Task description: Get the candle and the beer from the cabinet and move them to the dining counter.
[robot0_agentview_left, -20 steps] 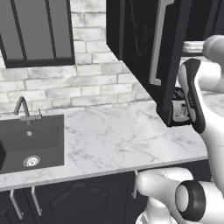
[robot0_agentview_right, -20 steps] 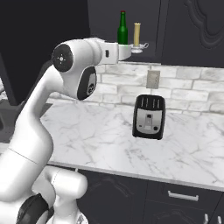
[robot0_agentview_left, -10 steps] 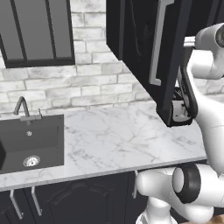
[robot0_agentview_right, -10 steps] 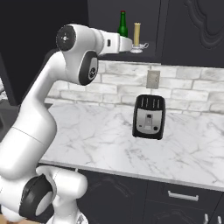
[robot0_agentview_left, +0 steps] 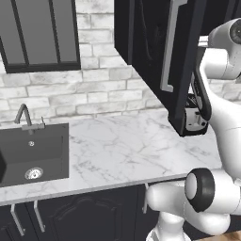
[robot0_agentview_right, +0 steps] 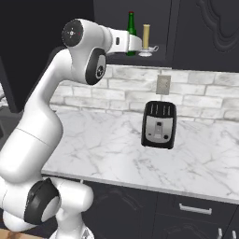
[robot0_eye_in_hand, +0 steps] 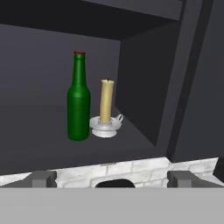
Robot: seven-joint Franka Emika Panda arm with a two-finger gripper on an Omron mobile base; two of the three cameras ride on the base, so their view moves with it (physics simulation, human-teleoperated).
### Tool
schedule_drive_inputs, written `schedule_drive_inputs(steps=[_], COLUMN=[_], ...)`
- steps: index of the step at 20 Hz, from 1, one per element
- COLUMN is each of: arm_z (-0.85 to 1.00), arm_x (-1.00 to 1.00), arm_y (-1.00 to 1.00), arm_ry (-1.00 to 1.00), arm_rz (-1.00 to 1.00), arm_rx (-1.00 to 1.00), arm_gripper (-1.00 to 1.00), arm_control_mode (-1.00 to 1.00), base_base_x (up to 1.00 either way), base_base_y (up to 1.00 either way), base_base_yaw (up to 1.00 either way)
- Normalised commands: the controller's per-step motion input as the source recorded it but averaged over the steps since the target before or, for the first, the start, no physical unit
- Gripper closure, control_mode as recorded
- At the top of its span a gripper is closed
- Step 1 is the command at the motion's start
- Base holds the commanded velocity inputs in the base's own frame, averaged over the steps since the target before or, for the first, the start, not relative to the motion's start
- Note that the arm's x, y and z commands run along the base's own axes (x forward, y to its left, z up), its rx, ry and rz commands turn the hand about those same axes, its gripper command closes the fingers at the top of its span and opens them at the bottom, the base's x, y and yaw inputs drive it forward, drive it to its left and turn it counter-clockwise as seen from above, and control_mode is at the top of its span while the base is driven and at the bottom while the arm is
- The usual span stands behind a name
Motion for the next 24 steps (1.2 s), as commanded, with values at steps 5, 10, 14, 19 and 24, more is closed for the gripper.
schedule_drive_inputs(steps=[5,10,14,19,24], arm_z=[0.0,0.0,0.0,0.0,0.0], arm_x=[0.0,0.25,0.4,0.28,0.14], arm_y=[-0.01,0.0,0.0,0.0,0.0], arm_ry=[0.0,0.0,0.02,0.07,0.07], arm_rz=[0.0,-0.01,0.0,0.0,0.0], arm_rx=[0.0,0.01,0.1,0.12,0.04], arm_gripper=[-1.0,-1.0,-1.0,-1.0,-1.0], arm_control_mode=[-1.0,-1.0,-1.0,-1.0,-1.0], base_base_x=[0.0,0.0,0.0,0.0,0.0], base_base_y=[0.0,0.0,0.0,0.0,0.0], base_base_yaw=[0.0,0.0,0.0,0.0,0.0])
